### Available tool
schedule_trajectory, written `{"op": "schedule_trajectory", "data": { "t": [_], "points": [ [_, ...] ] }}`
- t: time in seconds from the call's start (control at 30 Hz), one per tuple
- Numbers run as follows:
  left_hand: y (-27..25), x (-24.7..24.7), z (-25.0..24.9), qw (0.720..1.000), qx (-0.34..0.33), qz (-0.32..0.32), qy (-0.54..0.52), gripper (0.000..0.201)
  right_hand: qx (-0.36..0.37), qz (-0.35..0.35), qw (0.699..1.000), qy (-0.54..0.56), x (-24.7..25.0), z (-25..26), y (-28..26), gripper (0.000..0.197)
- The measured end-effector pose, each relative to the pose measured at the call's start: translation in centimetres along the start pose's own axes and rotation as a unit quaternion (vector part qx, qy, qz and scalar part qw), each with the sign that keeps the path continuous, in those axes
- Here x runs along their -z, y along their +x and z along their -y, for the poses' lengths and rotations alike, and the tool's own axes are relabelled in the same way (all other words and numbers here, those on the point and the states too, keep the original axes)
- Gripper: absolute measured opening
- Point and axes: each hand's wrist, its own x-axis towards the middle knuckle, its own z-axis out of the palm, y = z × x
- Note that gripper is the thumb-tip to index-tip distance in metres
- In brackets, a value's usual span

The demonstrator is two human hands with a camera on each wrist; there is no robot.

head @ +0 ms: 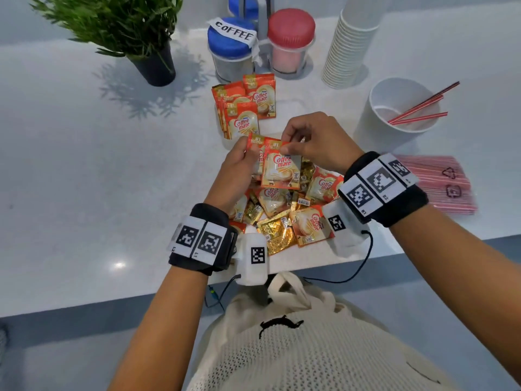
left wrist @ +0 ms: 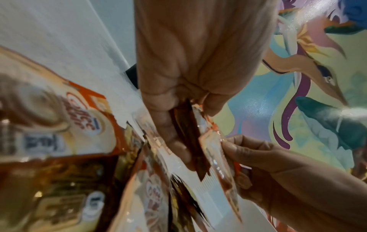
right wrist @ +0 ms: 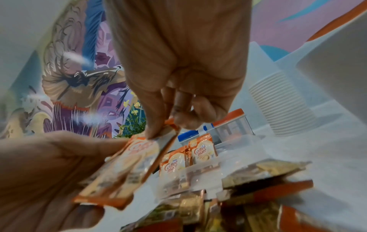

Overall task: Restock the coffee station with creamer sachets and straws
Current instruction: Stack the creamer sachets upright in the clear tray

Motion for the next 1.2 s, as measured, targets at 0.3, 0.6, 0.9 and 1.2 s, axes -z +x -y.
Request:
{"op": "schedule_trajectory", "data": {
  "t": [0.3, 0.6, 0.9, 1.2],
  "points": [
    [0.7, -0.8, -0.6, 0.999, -0.022, 0.015, 0.028, 0.045, 0.015, -0.051, 0.999, -0.008, 0.3, 0.3, 1.8, 0.008],
    [4.0, -1.1, -2.1, 0.997, -0.044, -0.05, 0.034, 0.057, -0.043, -0.042, 0.988, 0.144, 0.3, -0.6, 3.2, 0.032],
    [7.6, -0.4, -5.1, 0.979, -0.089, -0.099, 0.154, 0.038, -0.042, -0.096, 0.983, 0.152, 2.1, -0.6, 6.9, 0.017],
    [9.6, 0.5, -3.9, 0.959, 0.025, -0.183, 0.212, 0.093, -0.098, -0.123, 0.987, 0.037, 1.3, -3.6, 10.3, 0.016]
  ]
}}
